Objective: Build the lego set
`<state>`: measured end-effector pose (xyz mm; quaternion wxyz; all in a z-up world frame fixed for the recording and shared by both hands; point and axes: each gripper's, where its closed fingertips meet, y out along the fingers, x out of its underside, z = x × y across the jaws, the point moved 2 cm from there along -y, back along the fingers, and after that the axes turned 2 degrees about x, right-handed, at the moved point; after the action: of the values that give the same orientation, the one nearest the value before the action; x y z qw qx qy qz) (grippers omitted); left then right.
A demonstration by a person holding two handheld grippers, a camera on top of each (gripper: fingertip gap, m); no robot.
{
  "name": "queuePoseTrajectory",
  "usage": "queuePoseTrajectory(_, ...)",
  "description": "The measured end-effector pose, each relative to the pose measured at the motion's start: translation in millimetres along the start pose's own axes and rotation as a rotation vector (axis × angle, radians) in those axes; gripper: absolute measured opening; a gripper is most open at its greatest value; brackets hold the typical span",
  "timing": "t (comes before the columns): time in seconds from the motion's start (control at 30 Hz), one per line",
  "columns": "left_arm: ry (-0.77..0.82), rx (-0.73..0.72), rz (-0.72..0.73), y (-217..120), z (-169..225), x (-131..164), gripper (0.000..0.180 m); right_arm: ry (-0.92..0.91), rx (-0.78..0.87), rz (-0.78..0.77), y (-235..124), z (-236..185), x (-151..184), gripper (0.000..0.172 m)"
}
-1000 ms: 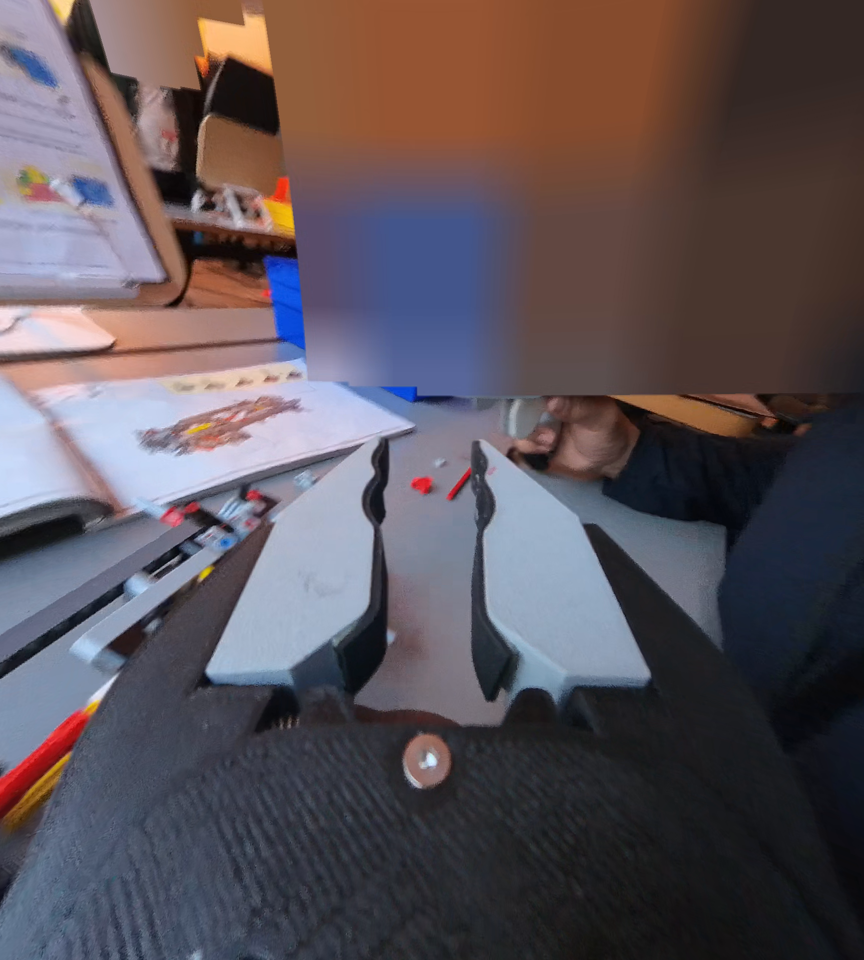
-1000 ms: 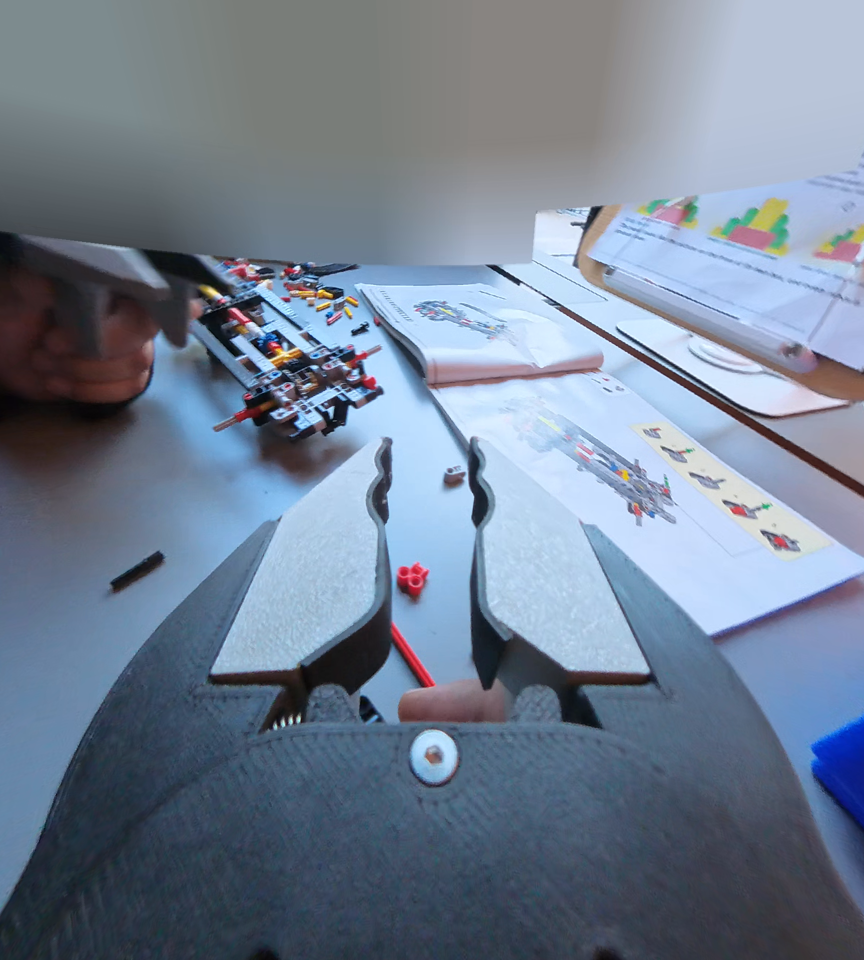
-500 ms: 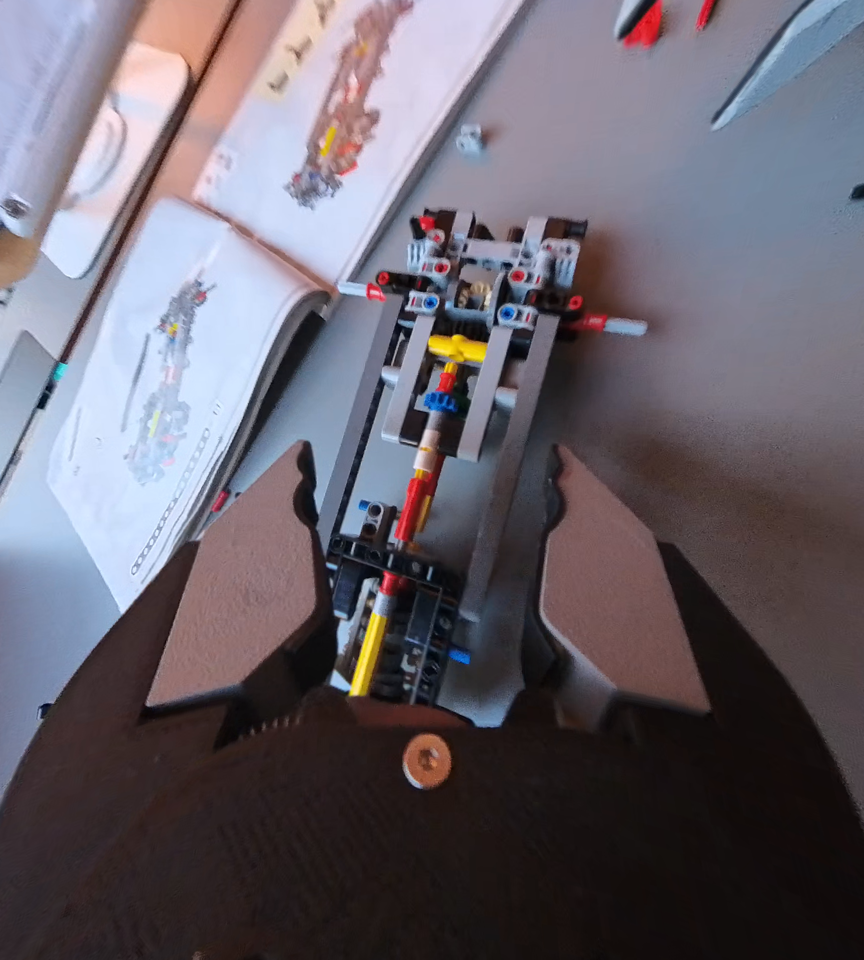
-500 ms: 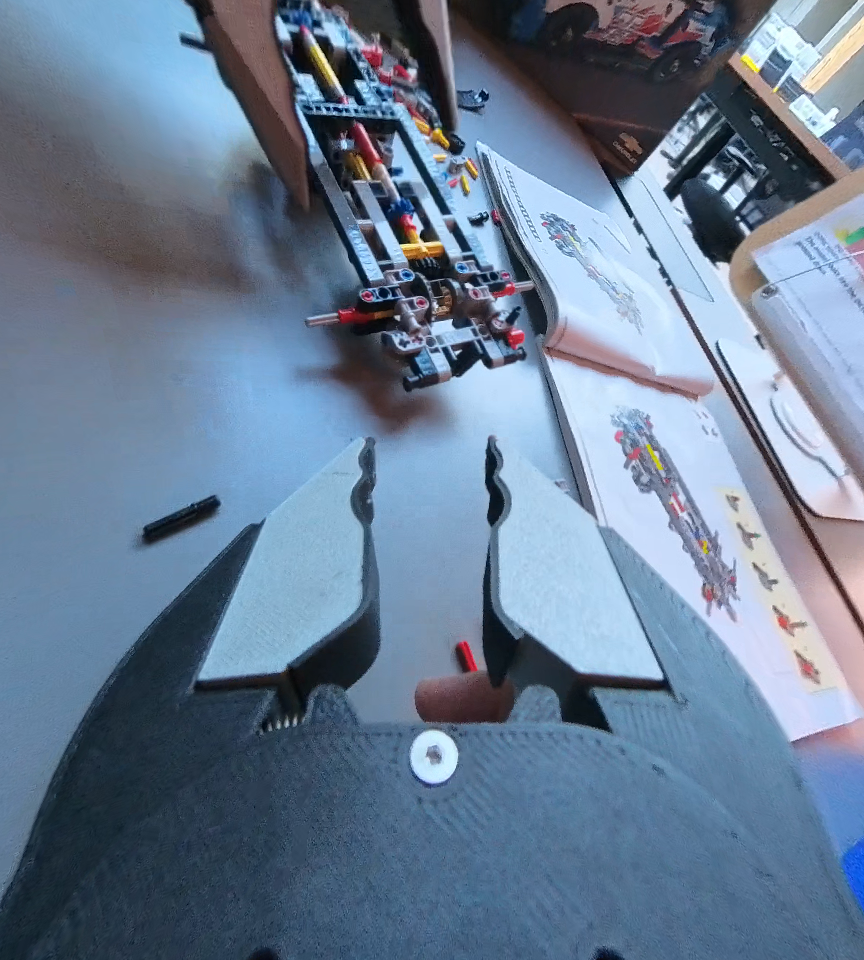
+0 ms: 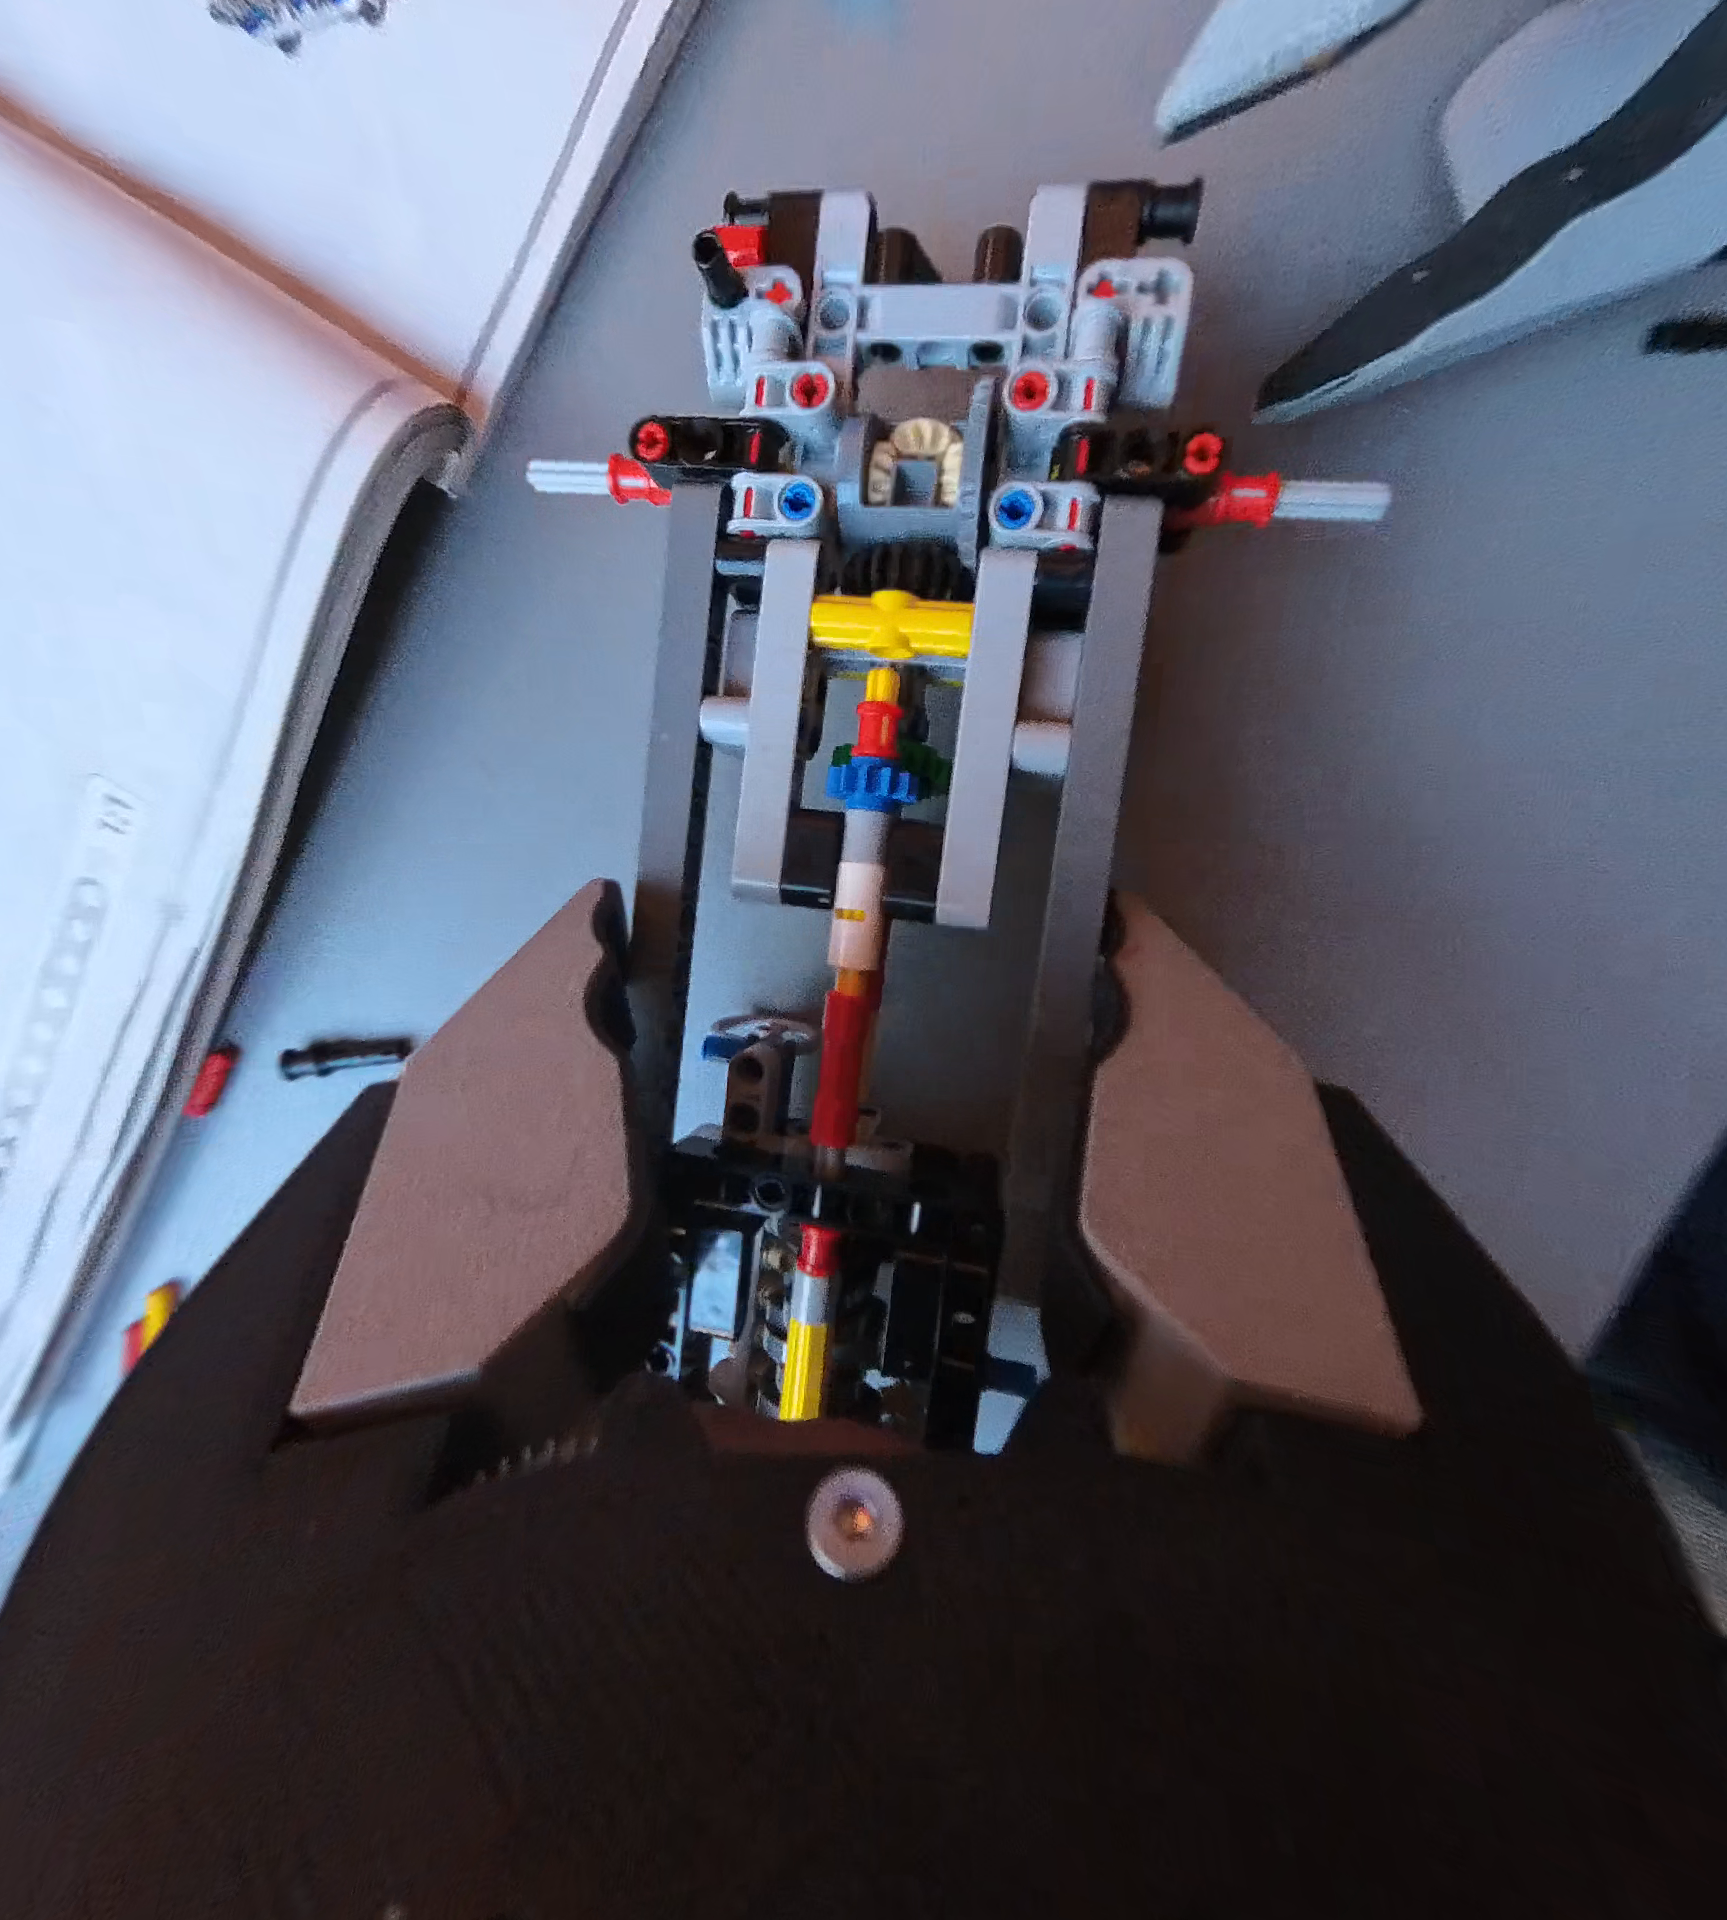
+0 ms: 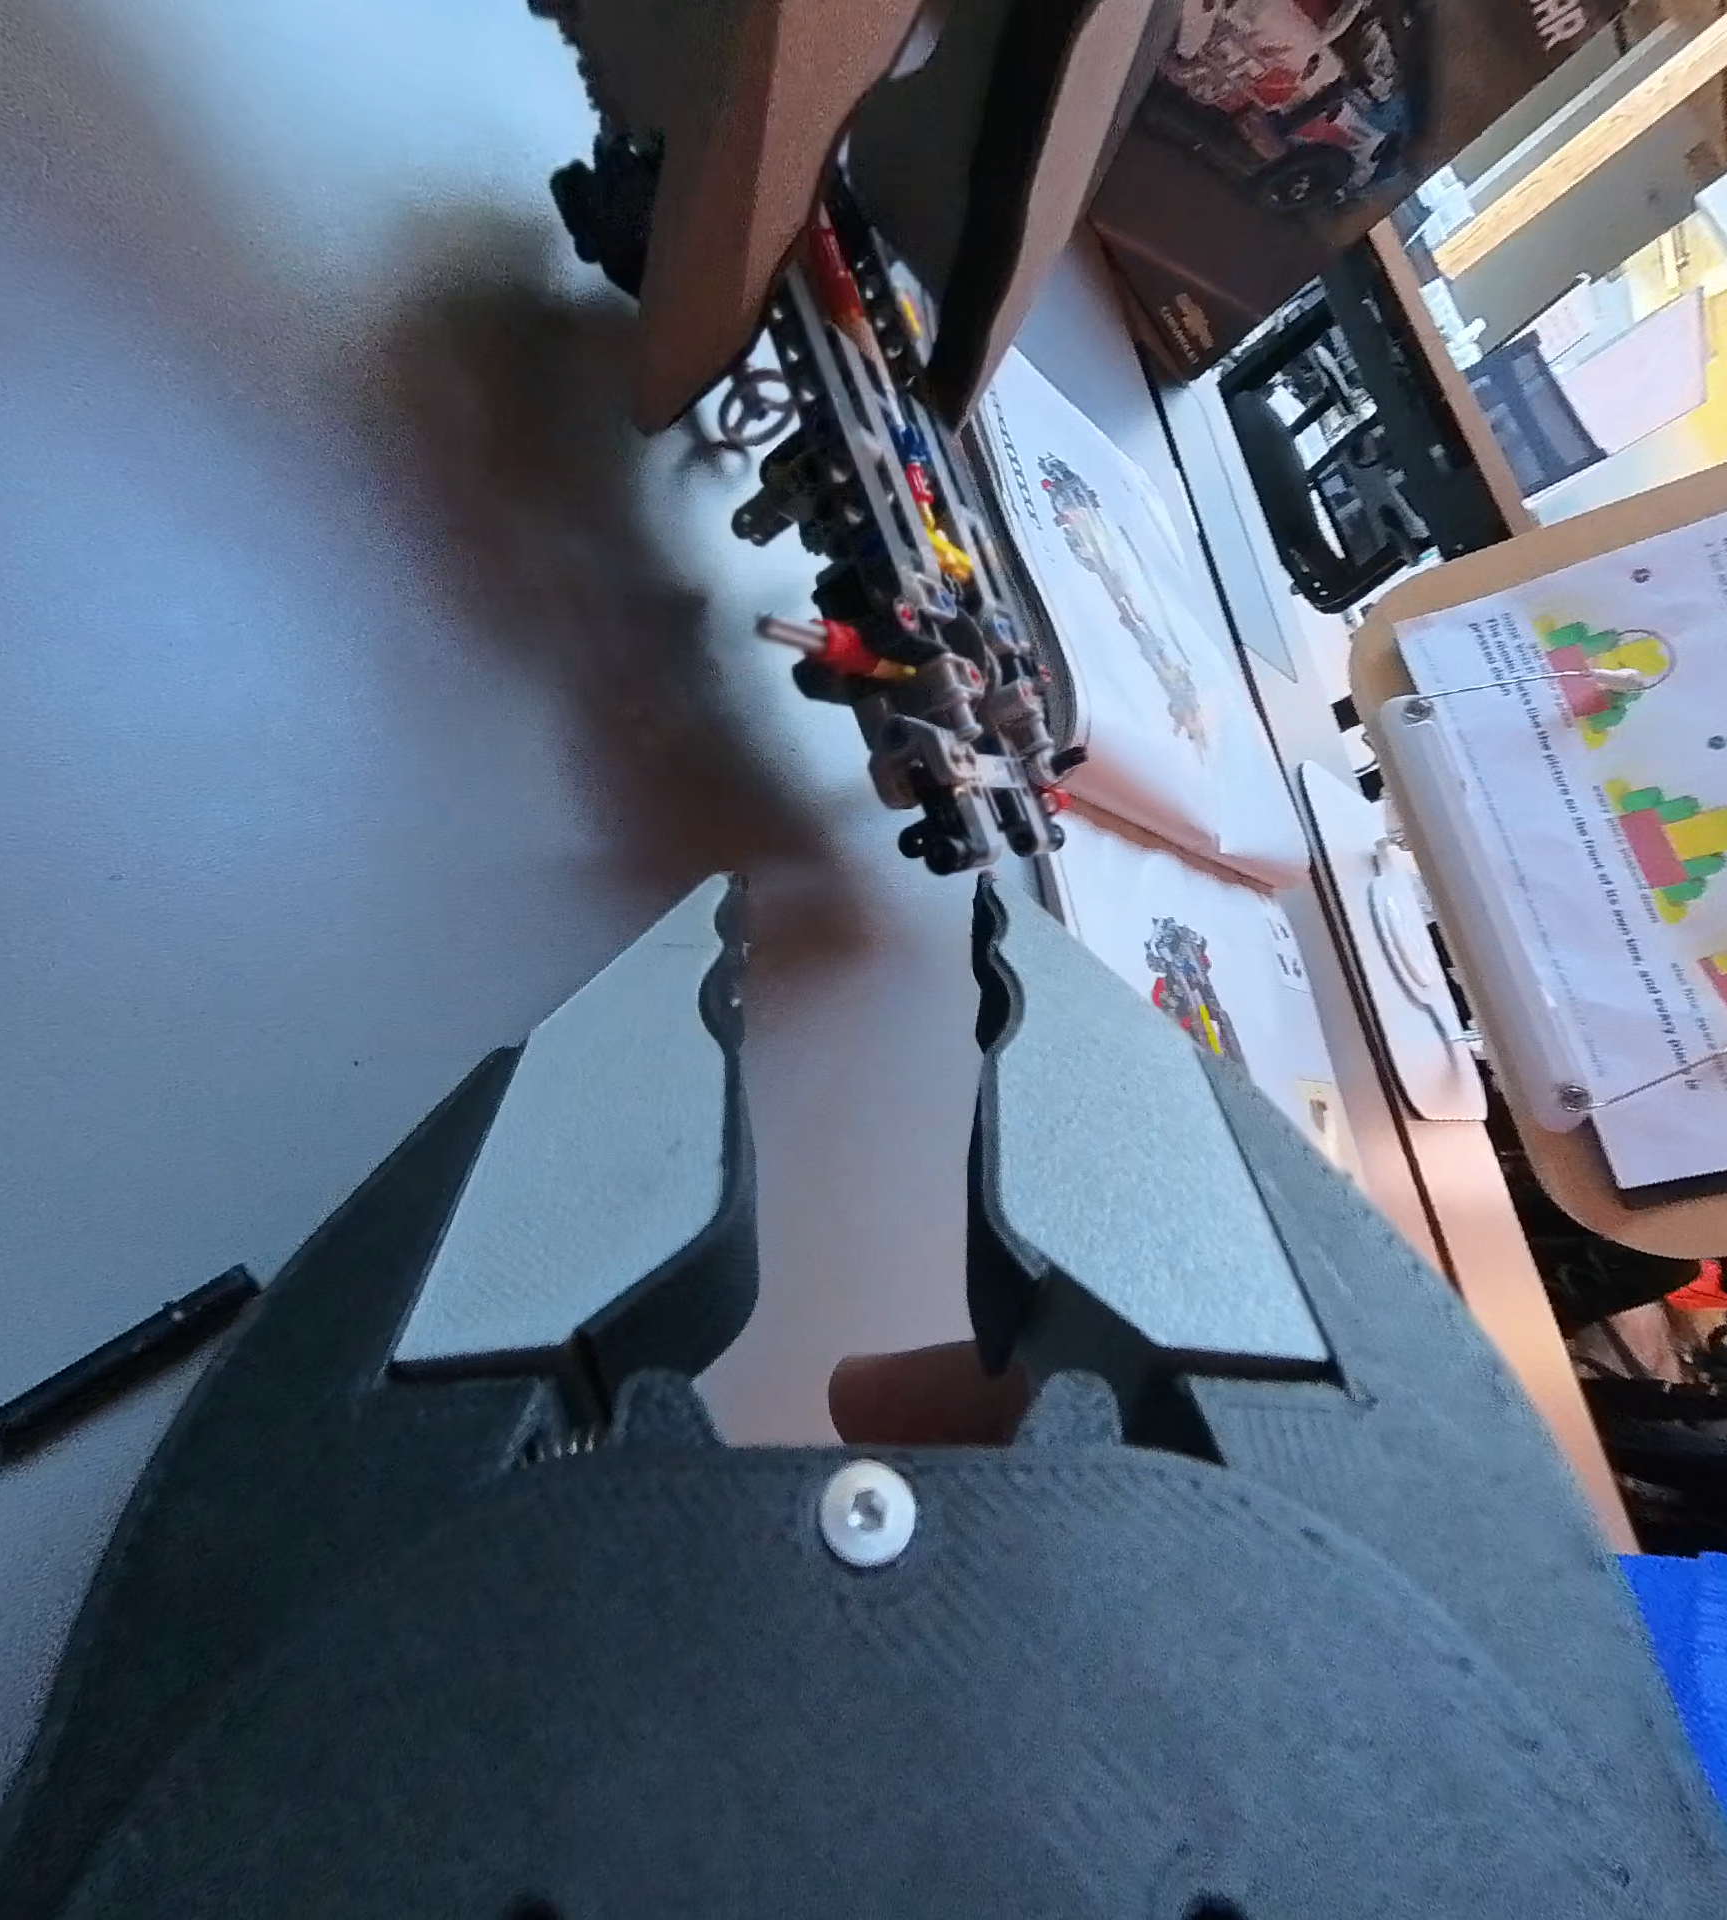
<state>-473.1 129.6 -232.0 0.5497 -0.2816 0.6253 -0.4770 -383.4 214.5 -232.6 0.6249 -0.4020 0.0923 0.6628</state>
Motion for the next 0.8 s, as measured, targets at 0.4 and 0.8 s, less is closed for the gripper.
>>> queuePoseTrajectory(0.4, -0.01, 0.145, 0.006, 2, 1, -9, 0.088, 0.115, 0.012, 0.035, -8, 6, -1, 0.035)
queuePoseTrajectory(0.8, 0.011, 0.244, 0.092, 9, -8, -33, 0.088, 0.206, 0.009, 0.023, -26, 20, 14, 0.033)
